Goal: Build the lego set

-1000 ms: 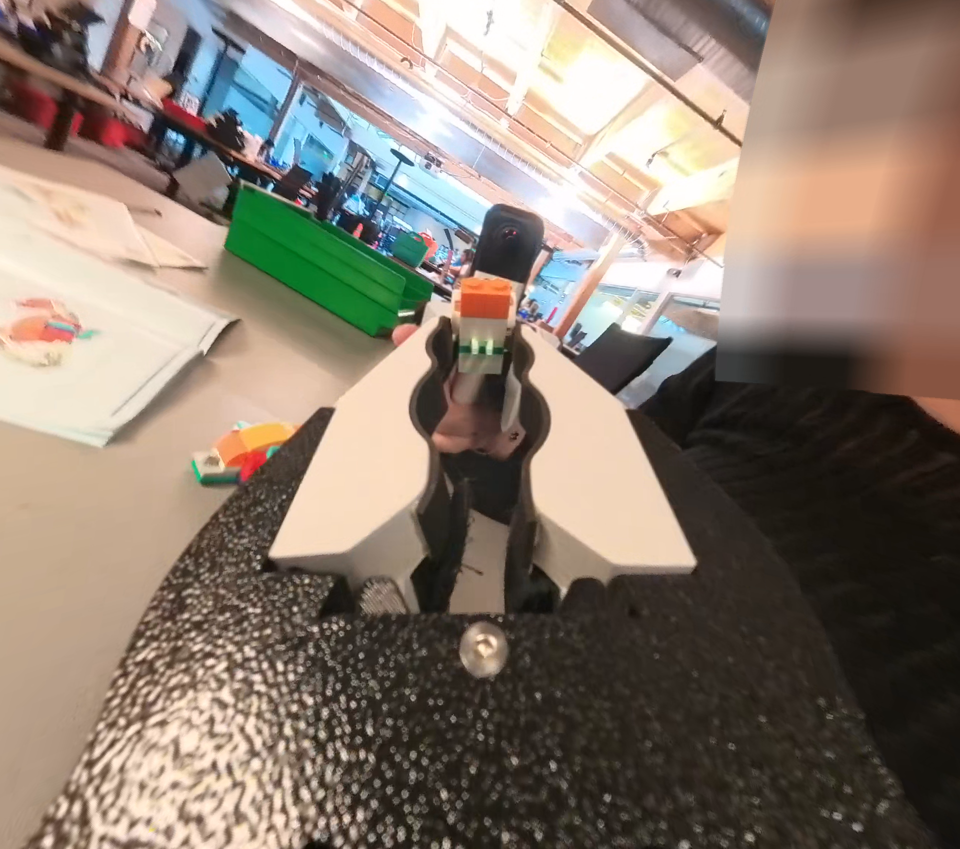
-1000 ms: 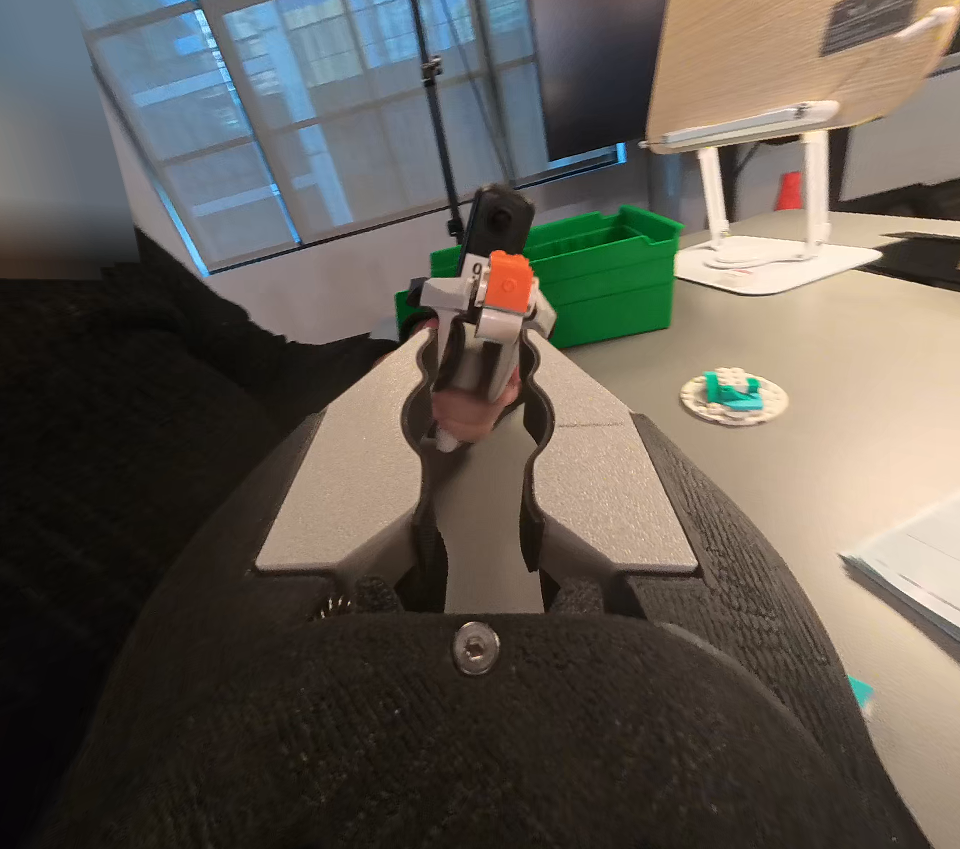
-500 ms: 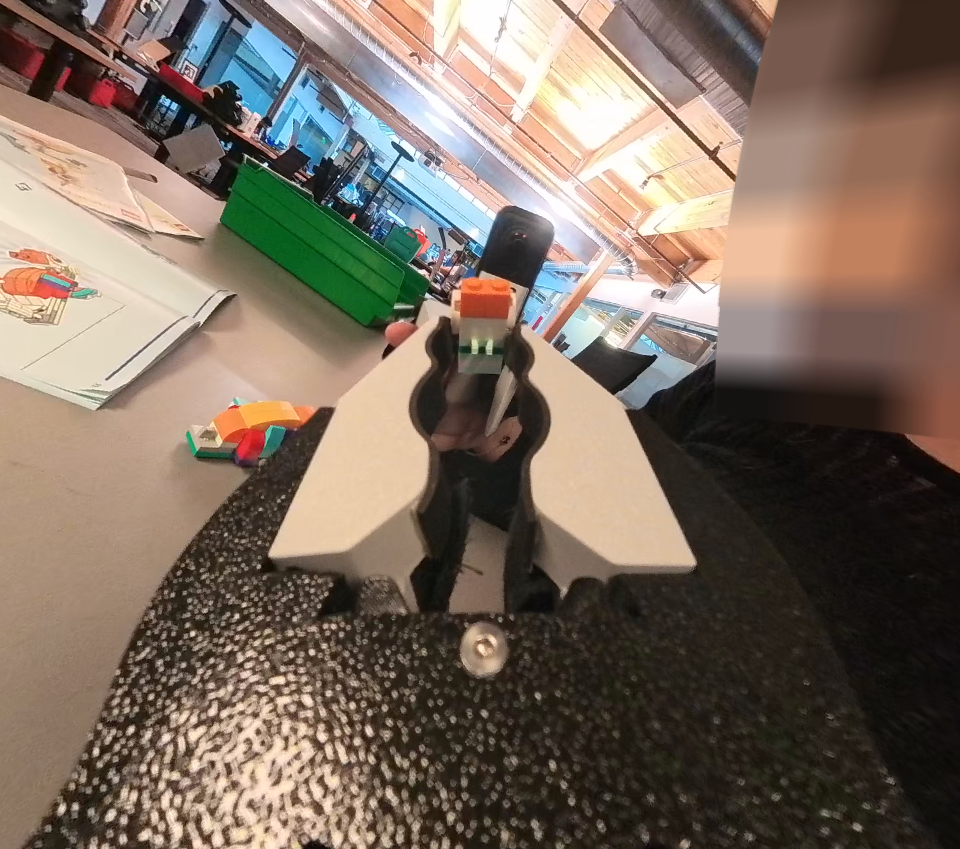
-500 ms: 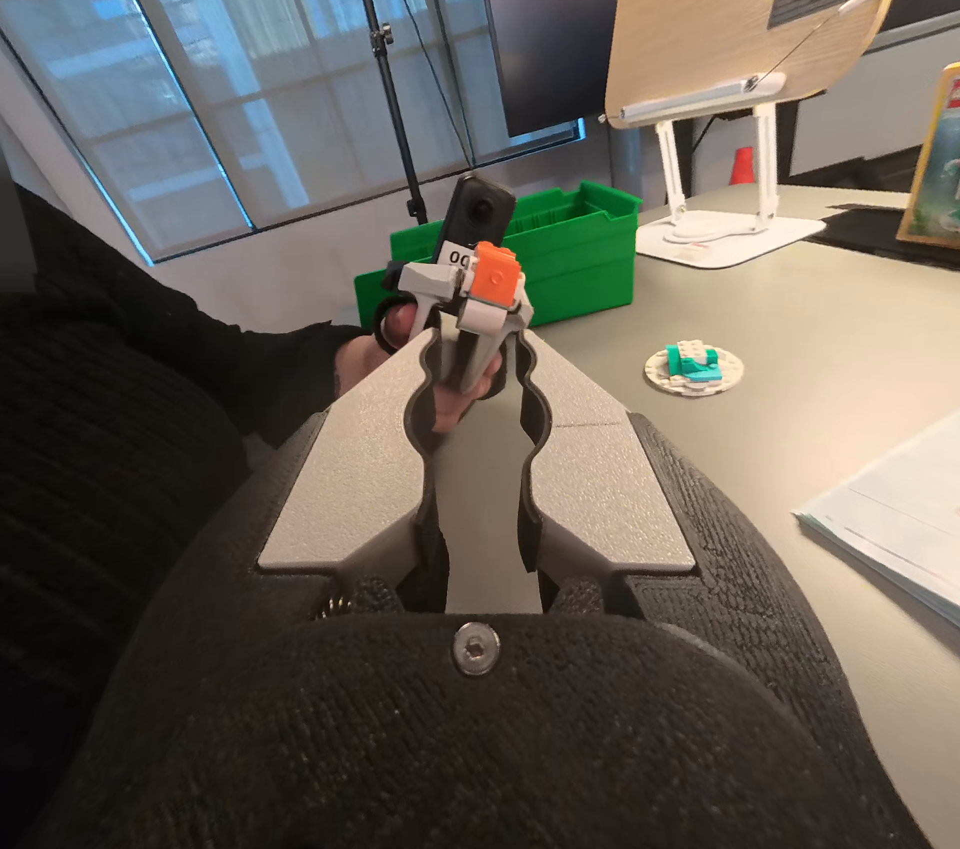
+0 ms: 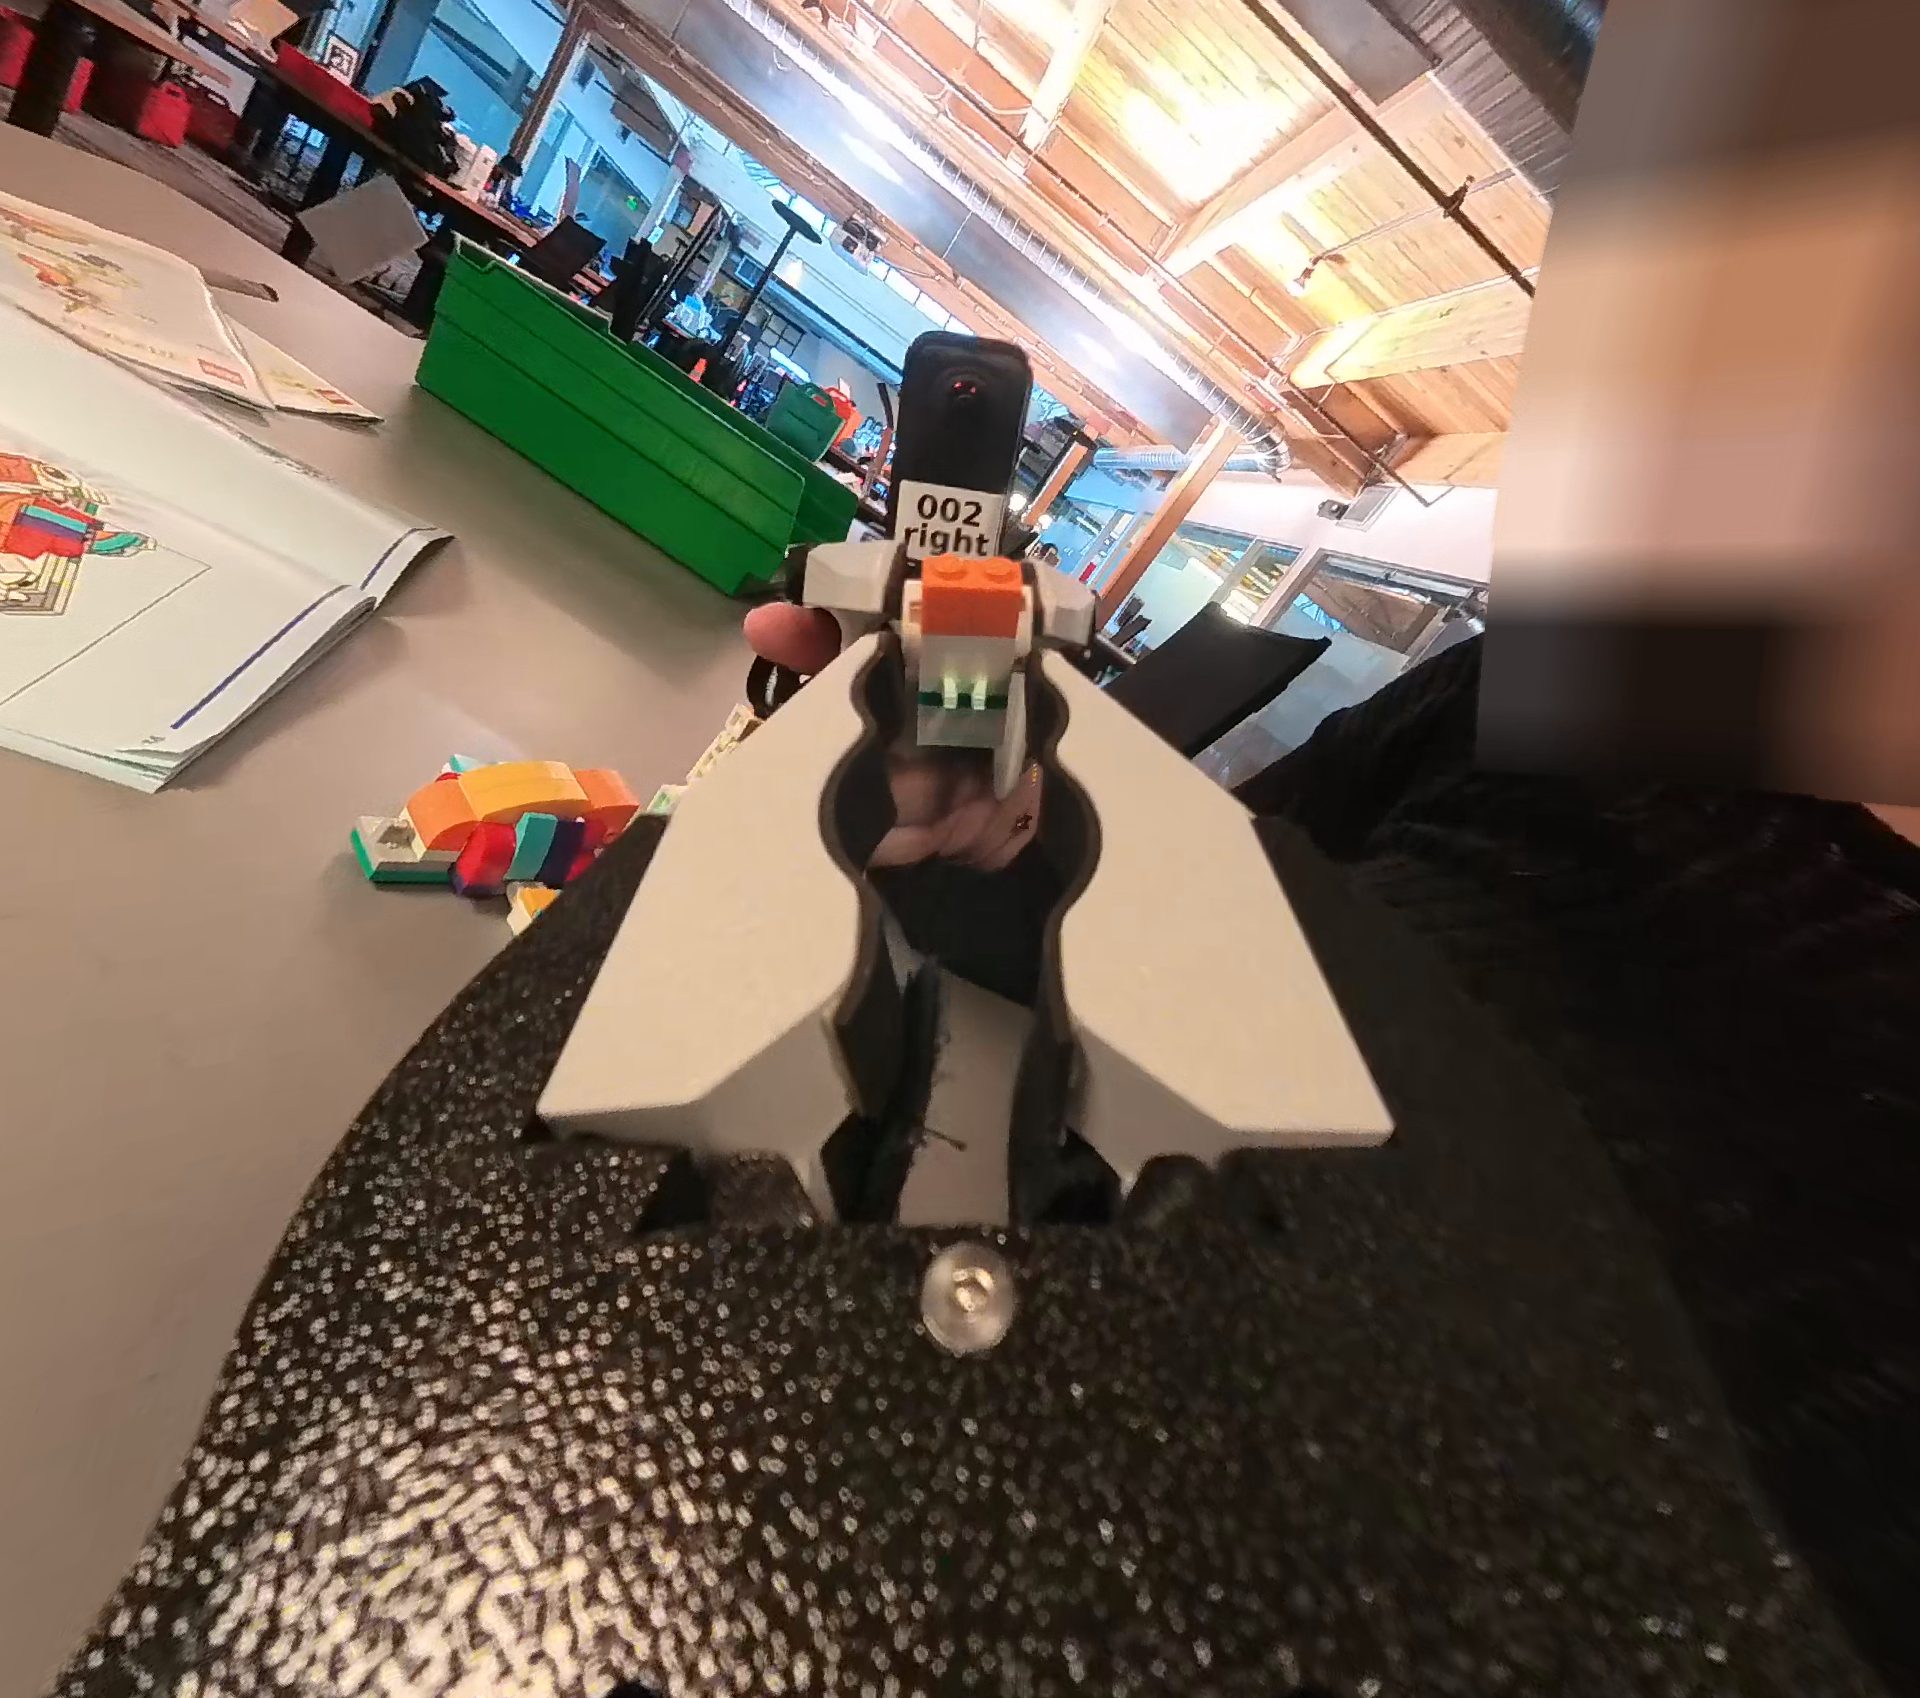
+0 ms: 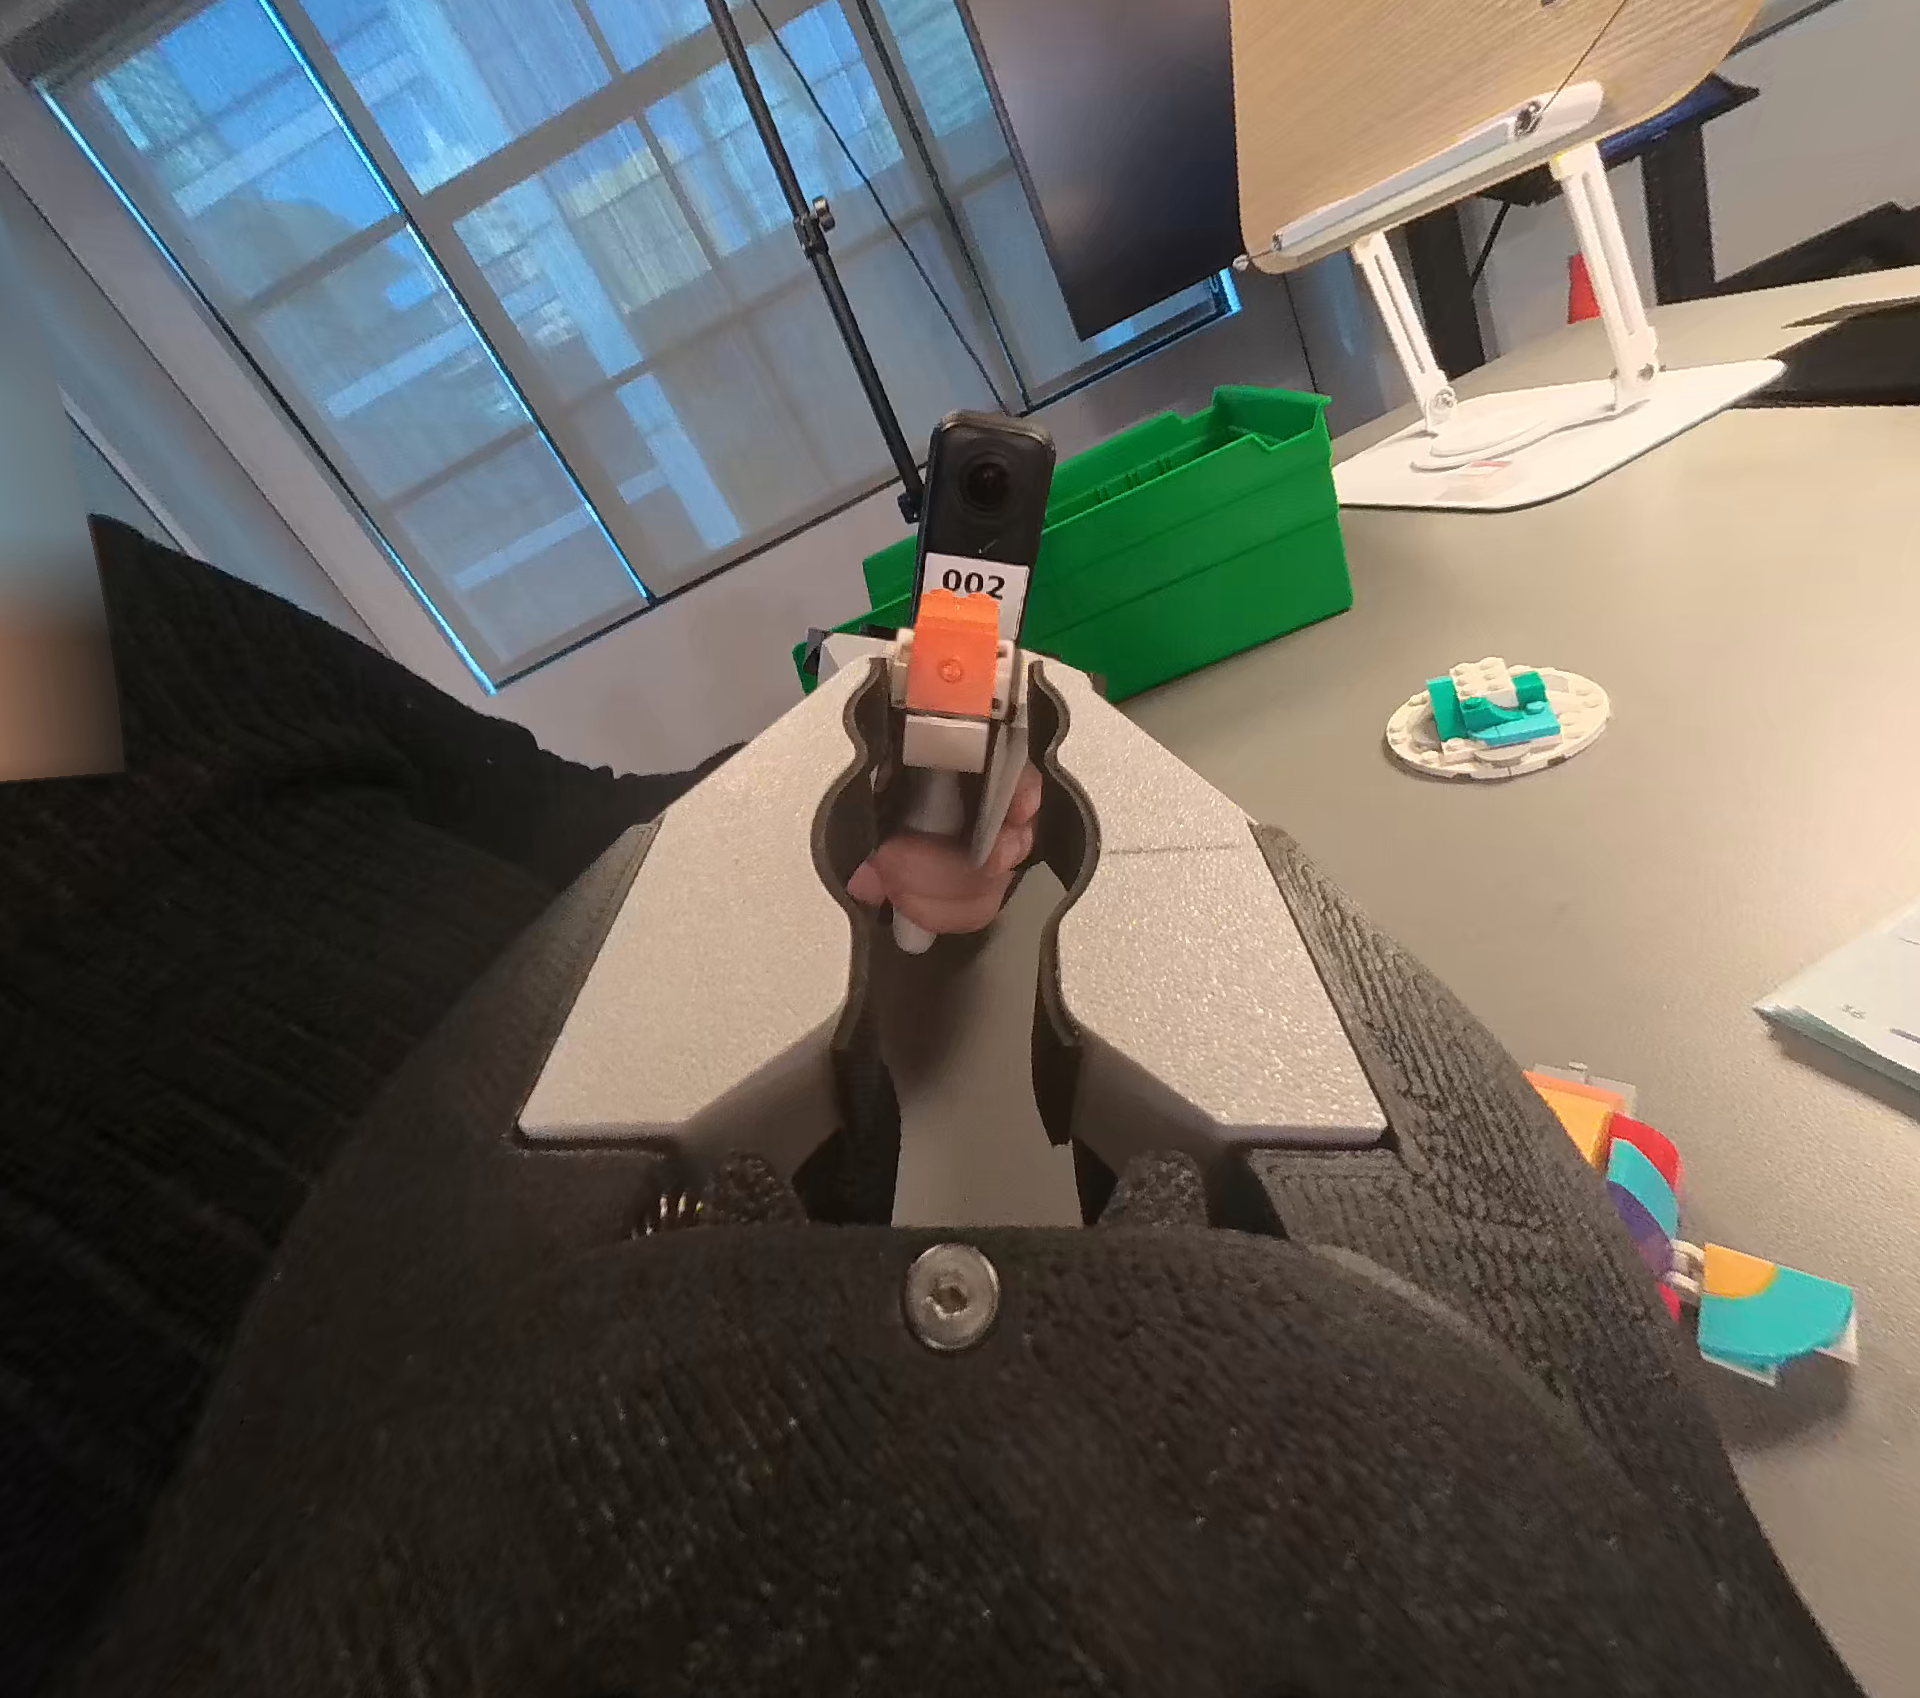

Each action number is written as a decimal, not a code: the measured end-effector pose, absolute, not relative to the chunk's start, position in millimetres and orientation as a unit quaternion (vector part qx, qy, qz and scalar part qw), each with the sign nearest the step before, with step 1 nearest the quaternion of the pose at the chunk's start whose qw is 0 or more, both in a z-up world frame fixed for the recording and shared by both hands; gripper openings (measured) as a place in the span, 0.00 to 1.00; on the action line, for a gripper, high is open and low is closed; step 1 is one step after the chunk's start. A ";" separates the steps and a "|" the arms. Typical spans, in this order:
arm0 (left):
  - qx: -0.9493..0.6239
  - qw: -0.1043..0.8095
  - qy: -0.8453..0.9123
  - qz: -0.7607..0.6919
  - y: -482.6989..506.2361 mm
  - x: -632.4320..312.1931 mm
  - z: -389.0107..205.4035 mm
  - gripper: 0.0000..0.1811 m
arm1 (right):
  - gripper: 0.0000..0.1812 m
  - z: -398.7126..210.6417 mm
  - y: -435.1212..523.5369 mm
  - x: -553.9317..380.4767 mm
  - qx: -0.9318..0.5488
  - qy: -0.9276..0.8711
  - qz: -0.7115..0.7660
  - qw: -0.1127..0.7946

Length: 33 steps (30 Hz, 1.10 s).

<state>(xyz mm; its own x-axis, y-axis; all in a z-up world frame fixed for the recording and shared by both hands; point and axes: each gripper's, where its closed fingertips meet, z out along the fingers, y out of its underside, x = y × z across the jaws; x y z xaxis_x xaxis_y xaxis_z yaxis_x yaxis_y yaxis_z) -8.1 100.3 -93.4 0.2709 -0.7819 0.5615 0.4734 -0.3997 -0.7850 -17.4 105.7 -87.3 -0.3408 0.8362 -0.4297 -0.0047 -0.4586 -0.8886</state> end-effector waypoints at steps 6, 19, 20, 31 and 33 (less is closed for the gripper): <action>-0.602 0.534 0.144 -0.576 99.6 -4.9 -95.1 0.11 | 0.13 -91.8 101.0 -19.1 -0.491 -0.440 0.692 0.295; -0.603 0.542 0.154 -0.565 103.0 -4.5 -95.1 0.11 | 0.12 -90.8 101.9 -17.7 -0.496 -0.436 0.697 0.281; -0.604 0.548 0.154 -0.558 104.6 -5.9 -95.6 0.12 | 0.12 -89.9 103.7 -17.1 -0.497 -0.430 0.700 0.279; -0.622 0.649 0.201 -0.389 113.7 -14.1 -96.9 0.29 | 0.12 -87.6 116.1 -13.1 -0.513 -0.398 0.714 0.262; -0.621 0.666 0.218 -0.350 114.1 -14.3 -96.4 0.31 | 0.12 -89.3 116.6 -14.0 -0.518 -0.396 0.713 0.258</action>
<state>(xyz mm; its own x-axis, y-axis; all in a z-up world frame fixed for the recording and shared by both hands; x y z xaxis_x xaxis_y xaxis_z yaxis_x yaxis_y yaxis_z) -14.3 114.1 -96.4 0.6602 -0.7371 0.1443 0.1953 -0.0170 -0.9806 -14.0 116.6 -89.3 -0.3302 0.7787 -0.5336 0.0420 -0.5526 -0.8324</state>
